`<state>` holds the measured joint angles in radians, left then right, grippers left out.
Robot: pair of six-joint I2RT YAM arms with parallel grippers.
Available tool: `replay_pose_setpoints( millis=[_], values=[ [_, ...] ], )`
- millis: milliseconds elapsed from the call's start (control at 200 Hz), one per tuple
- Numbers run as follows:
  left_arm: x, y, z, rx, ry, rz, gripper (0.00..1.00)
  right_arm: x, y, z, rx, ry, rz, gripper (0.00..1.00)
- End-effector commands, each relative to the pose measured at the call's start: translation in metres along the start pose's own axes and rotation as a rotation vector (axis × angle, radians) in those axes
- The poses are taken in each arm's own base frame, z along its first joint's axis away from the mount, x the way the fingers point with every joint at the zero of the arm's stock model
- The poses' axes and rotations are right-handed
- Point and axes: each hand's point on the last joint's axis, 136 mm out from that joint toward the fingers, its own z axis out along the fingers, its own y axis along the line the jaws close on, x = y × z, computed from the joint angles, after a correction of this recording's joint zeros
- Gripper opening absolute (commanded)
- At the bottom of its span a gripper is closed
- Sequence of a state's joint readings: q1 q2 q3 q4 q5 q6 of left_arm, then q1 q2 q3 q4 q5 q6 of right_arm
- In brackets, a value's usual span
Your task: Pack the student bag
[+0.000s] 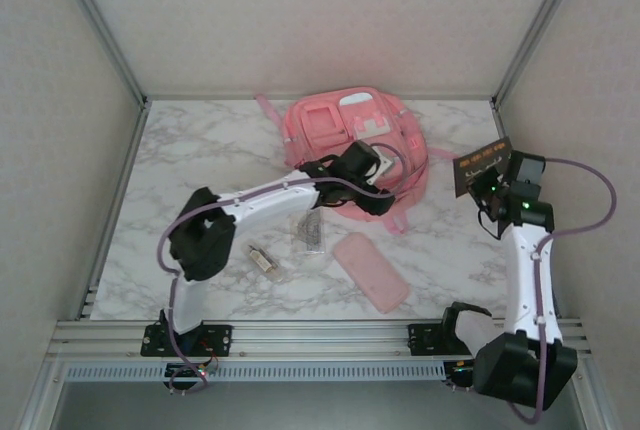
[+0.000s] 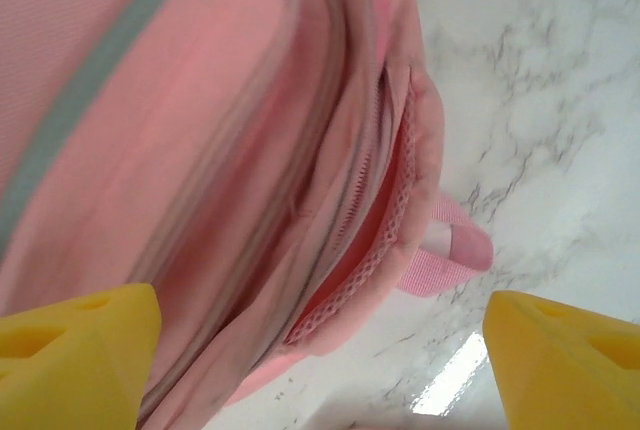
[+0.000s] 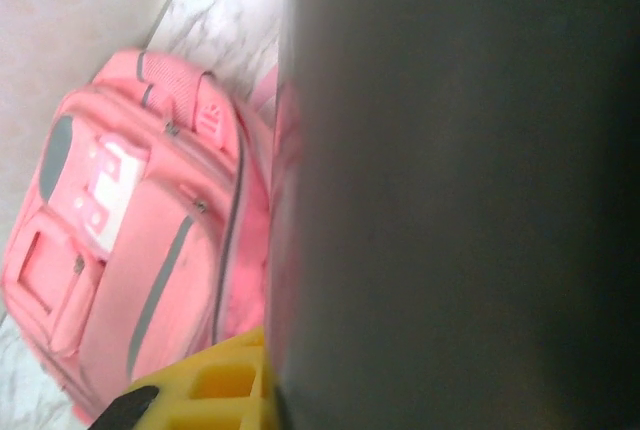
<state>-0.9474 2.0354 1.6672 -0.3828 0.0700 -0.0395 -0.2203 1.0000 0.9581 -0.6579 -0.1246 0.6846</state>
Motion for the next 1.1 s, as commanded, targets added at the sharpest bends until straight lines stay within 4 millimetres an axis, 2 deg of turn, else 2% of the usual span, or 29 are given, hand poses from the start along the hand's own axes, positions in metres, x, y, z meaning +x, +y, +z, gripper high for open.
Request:
replay_pose_setpoints(
  millis=[0,125,220,325,440,736,861,956,1096],
  values=[
    [0.021,0.005,0.017,-0.036,0.136,0.092,0.83,-0.005,-0.005,-0.007,0.009,-0.043,-0.073,0.00],
    [0.028,0.012,0.036,-0.073,0.187,0.117,0.77,0.002,0.001,-0.003,-0.038,-0.009,-0.076,0.00],
    [0.031,0.017,0.046,-0.092,0.204,0.116,0.66,0.006,0.004,-0.001,-0.061,0.008,-0.076,0.00],
    [0.025,0.021,0.047,-0.109,0.186,0.102,0.35,0.007,0.010,-0.002,-0.094,0.017,-0.084,0.00],
    [0.008,0.021,0.035,-0.112,0.141,0.059,0.00,0.010,0.015,-0.008,-0.125,0.028,-0.097,0.00],
    [-0.053,0.043,-0.029,-0.092,-0.038,-0.216,0.00,0.020,0.040,-0.035,-0.263,0.060,-0.076,0.00],
    [-0.073,0.041,-0.048,-0.038,-0.100,-0.248,0.00,0.027,0.044,-0.040,-0.294,0.085,-0.066,0.00],
    [-0.074,0.041,-0.044,-0.029,-0.095,-0.231,0.00,0.031,0.041,-0.039,-0.286,0.098,-0.065,0.00],
    [-0.051,0.039,-0.014,-0.007,-0.005,-0.200,0.04,0.036,0.038,-0.033,-0.292,0.119,-0.043,0.00]
  ],
)
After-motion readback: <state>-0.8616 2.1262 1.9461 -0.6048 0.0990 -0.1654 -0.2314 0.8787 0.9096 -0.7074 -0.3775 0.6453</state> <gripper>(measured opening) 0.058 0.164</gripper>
